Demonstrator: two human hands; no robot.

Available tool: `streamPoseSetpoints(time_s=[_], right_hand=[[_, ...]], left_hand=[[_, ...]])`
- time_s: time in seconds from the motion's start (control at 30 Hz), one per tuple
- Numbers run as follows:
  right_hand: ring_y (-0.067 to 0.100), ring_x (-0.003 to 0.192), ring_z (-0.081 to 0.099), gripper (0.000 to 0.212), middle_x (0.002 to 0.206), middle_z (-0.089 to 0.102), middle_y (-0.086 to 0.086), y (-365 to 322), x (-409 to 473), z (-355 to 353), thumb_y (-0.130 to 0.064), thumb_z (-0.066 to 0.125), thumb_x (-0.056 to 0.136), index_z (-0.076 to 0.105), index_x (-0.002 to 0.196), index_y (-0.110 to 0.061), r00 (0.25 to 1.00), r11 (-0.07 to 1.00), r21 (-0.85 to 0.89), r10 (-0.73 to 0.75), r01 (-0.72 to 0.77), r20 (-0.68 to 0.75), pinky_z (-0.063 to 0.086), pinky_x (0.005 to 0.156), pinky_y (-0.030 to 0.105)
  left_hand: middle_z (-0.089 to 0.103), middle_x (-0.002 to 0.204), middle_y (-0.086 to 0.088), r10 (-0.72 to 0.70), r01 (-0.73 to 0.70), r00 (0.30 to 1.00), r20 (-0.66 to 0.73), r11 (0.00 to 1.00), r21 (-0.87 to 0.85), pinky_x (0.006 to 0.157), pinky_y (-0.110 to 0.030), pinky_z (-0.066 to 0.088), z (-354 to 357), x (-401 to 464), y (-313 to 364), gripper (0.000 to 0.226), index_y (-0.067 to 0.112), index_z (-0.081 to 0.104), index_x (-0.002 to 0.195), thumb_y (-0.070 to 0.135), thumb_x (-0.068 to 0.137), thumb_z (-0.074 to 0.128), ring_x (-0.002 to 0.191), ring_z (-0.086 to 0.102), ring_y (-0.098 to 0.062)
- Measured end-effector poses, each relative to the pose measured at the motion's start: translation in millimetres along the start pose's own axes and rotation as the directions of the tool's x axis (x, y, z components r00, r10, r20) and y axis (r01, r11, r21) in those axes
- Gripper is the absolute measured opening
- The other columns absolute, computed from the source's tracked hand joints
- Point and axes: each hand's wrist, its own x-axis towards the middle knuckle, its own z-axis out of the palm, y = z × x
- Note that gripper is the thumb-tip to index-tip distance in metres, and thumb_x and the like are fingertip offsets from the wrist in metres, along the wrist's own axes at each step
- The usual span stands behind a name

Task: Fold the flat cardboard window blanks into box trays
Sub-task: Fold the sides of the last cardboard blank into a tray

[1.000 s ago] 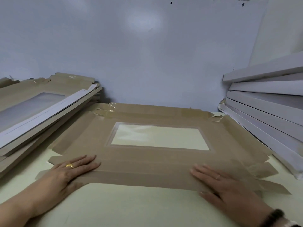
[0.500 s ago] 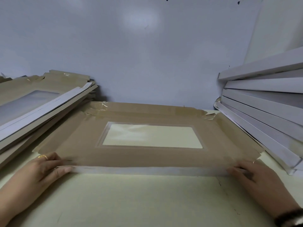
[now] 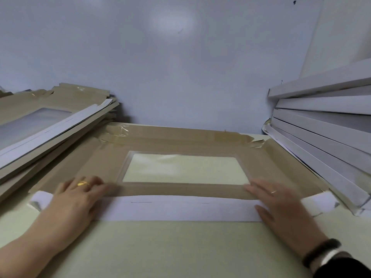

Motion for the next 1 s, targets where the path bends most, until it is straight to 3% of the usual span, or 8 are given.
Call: streamPoseSetpoints(time_s=[0.07,0.13,0.23,0.33,0.5,0.63,0.87,1.0], right_hand=[[0.026,0.105,0.063,0.046,0.117,0.065,0.004,-31.2,7.2,3.1,-0.012,0.065,0.066,0.067,0.111,-0.014,0.986,0.979,0.126,-0.164,0.159,0.029,0.042,0.091,0.034],[0.017,0.124,0.049,0.046,0.132,0.054,-0.003,-61.6,15.1,8.5,-0.024,0.056,0.08,0.057,0.125,-0.02,0.952,0.932,0.27,-0.282,0.242,0.121,0.038,0.103,0.036],[-0.004,0.139,0.007,0.048,0.15,0.019,-0.021,-81.6,20.8,22.7,-0.041,0.036,0.096,0.027,0.143,-0.033,0.92,0.879,0.426,-0.329,0.216,0.213,-0.002,0.112,0.018],[-0.013,0.133,-0.003,0.046,0.142,0.006,-0.033,-64.3,18.0,26.4,-0.04,0.035,0.097,0.021,0.141,-0.042,0.925,0.877,0.452,-0.295,0.163,0.239,-0.005,0.111,0.014],[-0.014,0.132,0.013,0.046,0.136,0.02,-0.035,-13.1,4.6,14.9,-0.036,0.051,0.092,0.023,0.125,-0.052,0.937,0.862,0.503,-0.224,0.062,0.268,0.005,0.105,0.003],[-0.02,0.128,0.02,0.042,0.131,0.032,-0.036,18.1,-8.5,7.2,-0.041,0.057,0.083,0.038,0.119,-0.052,0.959,0.851,0.521,-0.092,-0.065,0.27,0.01,0.107,0.005],[-0.021,0.119,0.03,0.044,0.123,0.044,-0.034,48.9,-23.0,1.1,-0.028,0.07,0.077,0.051,0.11,-0.05,0.967,0.85,0.498,0.054,-0.175,0.248,0.017,0.095,-0.007],[-0.01,0.104,0.049,0.032,0.111,0.053,-0.036,47.2,-22.3,-1.8,-0.03,0.067,0.078,0.058,0.103,-0.048,0.97,0.878,0.437,0.106,-0.195,0.219,0.028,0.087,-0.002]], left_hand=[[0.06,0.12,0.006,0.115,-0.101,0.991,0.073,0.98,-0.174,0.087,-0.033,0.04,0.4,9.3,33.5,0.047,0.033,0.059,0.121,0.037,0.087,0.027,0.108,0.058,-0.02],[0.031,0.145,0.02,0.224,-0.171,0.962,0.154,0.939,-0.298,0.108,-0.023,0.019,7.9,21.0,69.9,0.06,0.038,0.04,0.136,0.059,0.087,0.012,0.135,0.028,-0.004],[-0.001,0.147,0.031,0.284,-0.192,0.927,0.246,0.921,-0.339,0.108,-0.012,-0.008,25.0,29.3,101.1,0.059,0.044,0.009,0.144,0.065,0.09,0.017,0.137,-0.008,0.009],[0.0,0.147,0.031,0.275,-0.15,0.921,0.274,0.903,-0.402,0.111,-0.013,-0.007,27.5,28.3,91.0,0.055,0.045,0.012,0.143,0.054,0.093,0.032,0.136,-0.009,0.011],[0.025,0.138,0.038,0.198,0.041,0.934,0.299,0.768,-0.639,0.104,-0.001,0.009,16.9,19.0,37.3,0.052,0.051,0.04,0.125,0.046,0.079,0.064,0.129,0.012,0.023],[0.04,0.127,0.045,0.139,0.077,0.959,0.248,0.713,-0.696,0.102,-0.001,0.018,17.3,9.5,-4.9,0.054,0.065,0.054,0.108,0.069,0.057,0.071,0.124,0.03,0.02],[0.044,0.125,0.043,0.042,0.093,0.977,0.21,0.8,-0.593,0.099,-0.014,0.035,28.6,-5.1,-51.5,0.058,0.063,0.058,0.103,0.085,0.05,0.06,0.115,0.042,0.018],[0.045,0.123,0.04,0.03,0.051,0.988,0.15,0.863,-0.503,0.085,0.001,0.034,23.0,-7.4,-52.7,0.046,0.062,0.058,0.102,0.086,0.065,0.044,0.108,0.046,0.019]])
